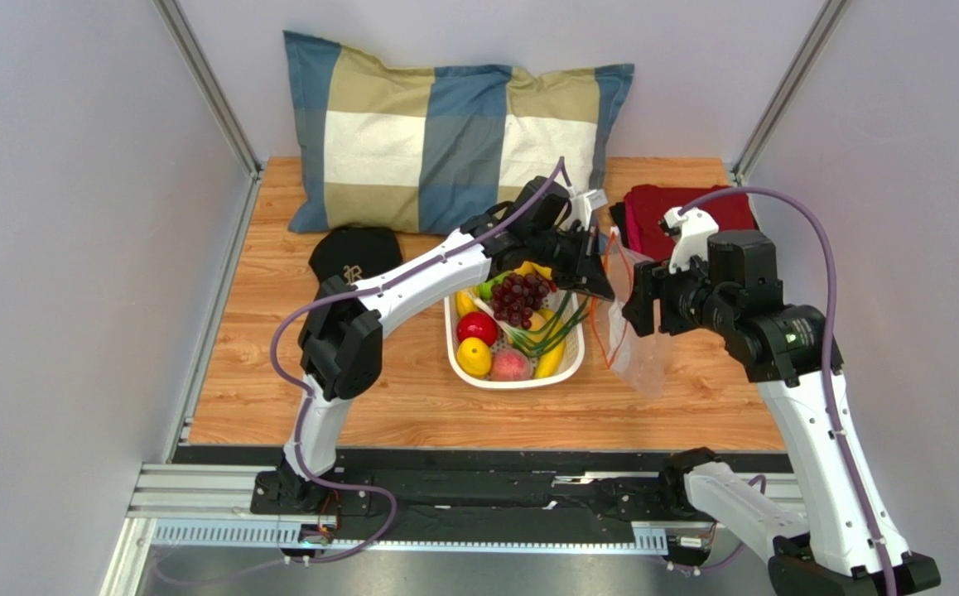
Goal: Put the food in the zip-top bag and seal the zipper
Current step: Open the zipper of the food storage bag, then pick up the fake fruit from the bin.
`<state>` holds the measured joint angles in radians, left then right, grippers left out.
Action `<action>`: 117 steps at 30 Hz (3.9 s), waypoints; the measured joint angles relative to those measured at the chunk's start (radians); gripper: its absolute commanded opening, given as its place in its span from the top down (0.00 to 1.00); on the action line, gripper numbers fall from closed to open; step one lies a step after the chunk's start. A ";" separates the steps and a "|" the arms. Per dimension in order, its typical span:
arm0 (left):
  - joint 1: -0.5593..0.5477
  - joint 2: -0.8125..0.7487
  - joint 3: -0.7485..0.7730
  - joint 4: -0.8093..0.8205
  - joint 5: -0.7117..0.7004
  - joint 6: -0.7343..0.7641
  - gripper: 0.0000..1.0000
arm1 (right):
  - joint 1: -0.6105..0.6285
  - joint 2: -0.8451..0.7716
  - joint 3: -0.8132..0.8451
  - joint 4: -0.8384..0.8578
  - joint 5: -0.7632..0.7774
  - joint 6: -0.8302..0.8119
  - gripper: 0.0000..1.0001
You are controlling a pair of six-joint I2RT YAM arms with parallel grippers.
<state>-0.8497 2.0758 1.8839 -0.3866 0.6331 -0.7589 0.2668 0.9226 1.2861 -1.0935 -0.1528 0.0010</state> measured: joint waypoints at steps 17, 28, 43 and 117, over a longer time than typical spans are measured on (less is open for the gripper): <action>-0.034 -0.025 0.000 -0.026 -0.045 0.053 1.00 | -0.002 0.138 -0.030 0.105 0.024 0.140 0.60; 0.003 -0.084 -0.104 -0.052 -0.051 0.095 1.00 | -0.115 0.113 -0.033 0.076 0.058 0.104 1.00; 0.062 -0.093 -0.081 -0.101 -0.029 0.241 0.15 | -0.229 0.006 -0.079 -0.012 -0.097 0.011 1.00; 0.127 -0.135 0.092 -0.579 -0.418 0.656 1.00 | -0.421 0.103 -0.297 0.183 -0.548 0.388 1.00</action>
<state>-0.7223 1.9408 1.9755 -0.9653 0.2153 -0.1032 -0.1539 1.0256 0.9890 -0.9104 -0.7010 0.3889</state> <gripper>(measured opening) 0.030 0.011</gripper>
